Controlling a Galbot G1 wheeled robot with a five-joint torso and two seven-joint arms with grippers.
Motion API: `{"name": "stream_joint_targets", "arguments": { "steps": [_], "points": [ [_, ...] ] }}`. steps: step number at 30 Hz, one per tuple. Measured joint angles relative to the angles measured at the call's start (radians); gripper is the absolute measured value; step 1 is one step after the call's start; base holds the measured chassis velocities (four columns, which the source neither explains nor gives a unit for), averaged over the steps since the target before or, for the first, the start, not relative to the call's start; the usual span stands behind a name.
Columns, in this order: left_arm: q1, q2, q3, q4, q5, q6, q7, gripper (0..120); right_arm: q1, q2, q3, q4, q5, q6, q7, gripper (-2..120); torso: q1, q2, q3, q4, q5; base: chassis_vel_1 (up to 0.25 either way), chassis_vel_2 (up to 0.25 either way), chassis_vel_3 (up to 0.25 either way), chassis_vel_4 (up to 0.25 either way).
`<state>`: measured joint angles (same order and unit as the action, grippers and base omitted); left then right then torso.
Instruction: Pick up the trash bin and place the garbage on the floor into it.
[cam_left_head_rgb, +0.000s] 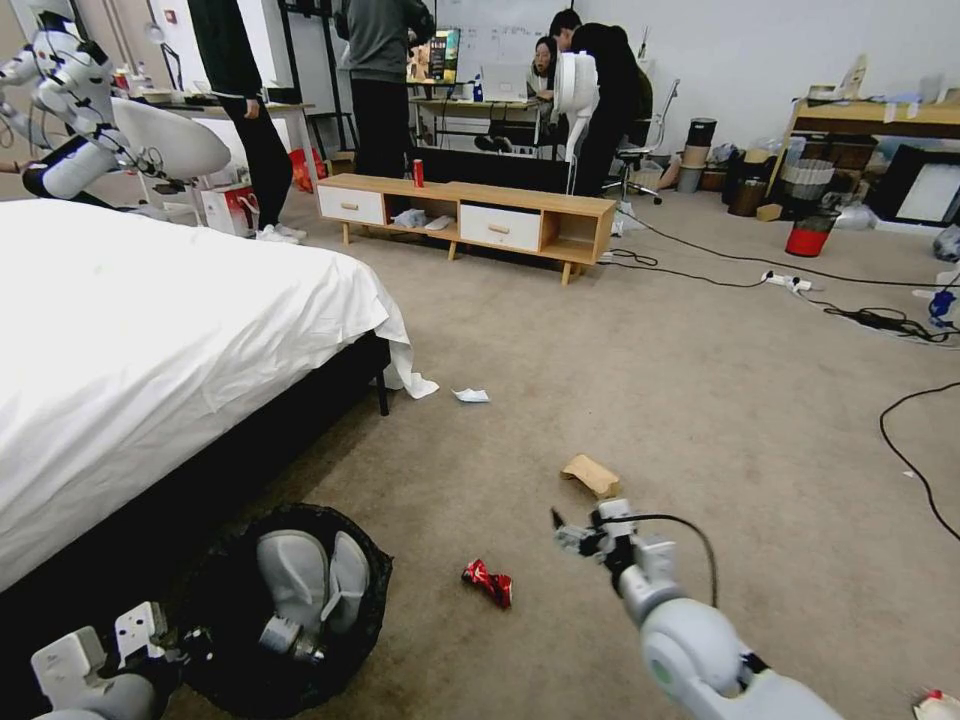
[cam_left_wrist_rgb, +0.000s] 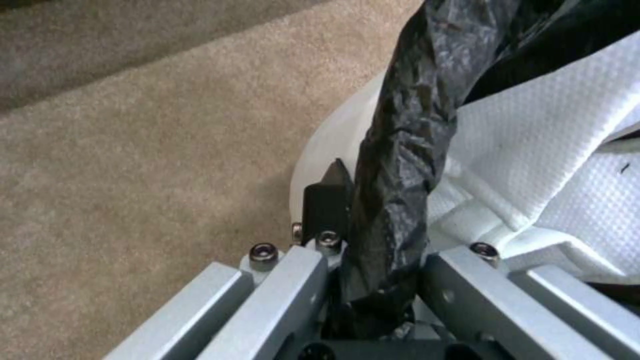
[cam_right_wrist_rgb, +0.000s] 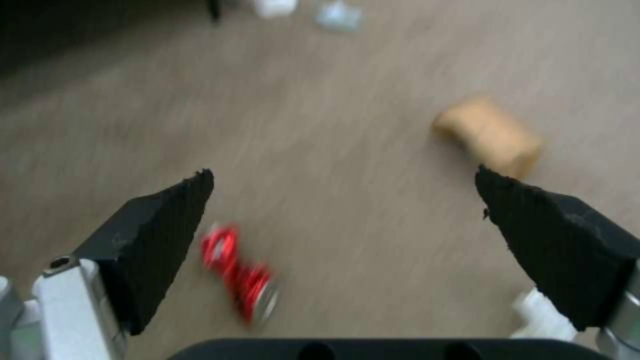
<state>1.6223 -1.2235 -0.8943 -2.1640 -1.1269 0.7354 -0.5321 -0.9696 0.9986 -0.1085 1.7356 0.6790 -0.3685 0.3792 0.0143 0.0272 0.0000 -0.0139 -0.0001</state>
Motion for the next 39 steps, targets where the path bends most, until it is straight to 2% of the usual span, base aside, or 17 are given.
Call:
{"name": "stream_joint_targets", "arguments": {
  "steps": [8, 16, 30, 39],
  "points": [
    [0.008, -0.011, -0.008, 0.000, 0.005, 0.000, 0.004, 0, 0.099, 0.041, -0.156, -0.103, 0.095, -0.090, 0.002, 100, 0.000, 0.000, 0.000, -0.0001, 0.0001, 0.000, 0.000, 0.000, 0.000],
    [0.029, -0.027, -0.013, -0.011, 0.018, 0.000, 0.014, 0, 0.242, 0.163, -0.279, -0.276, 0.157, -0.159, -0.021, 100, 0.000, 0.000, 0.000, 0.0001, -0.0001, 0.000, 0.000, 0.000, 0.000],
    [0.036, -0.044, -0.020, -0.017, 0.027, 0.000, 0.026, 0, 0.348, 0.273, -0.358, -0.477, 0.141, -0.169, -0.085, 100, 0.000, 0.000, 0.000, 0.0001, -0.0001, 0.000, 0.000, 0.000, 0.000],
    [0.043, -0.054, -0.021, -0.010, 0.038, 0.000, 0.034, 0, 0.364, 0.326, -0.367, -0.699, 0.040, -0.140, -0.137, 100, 0.000, 0.000, 0.000, 0.0000, 0.0001, 0.000, 0.000, 0.000, 0.000]
  ]
}}
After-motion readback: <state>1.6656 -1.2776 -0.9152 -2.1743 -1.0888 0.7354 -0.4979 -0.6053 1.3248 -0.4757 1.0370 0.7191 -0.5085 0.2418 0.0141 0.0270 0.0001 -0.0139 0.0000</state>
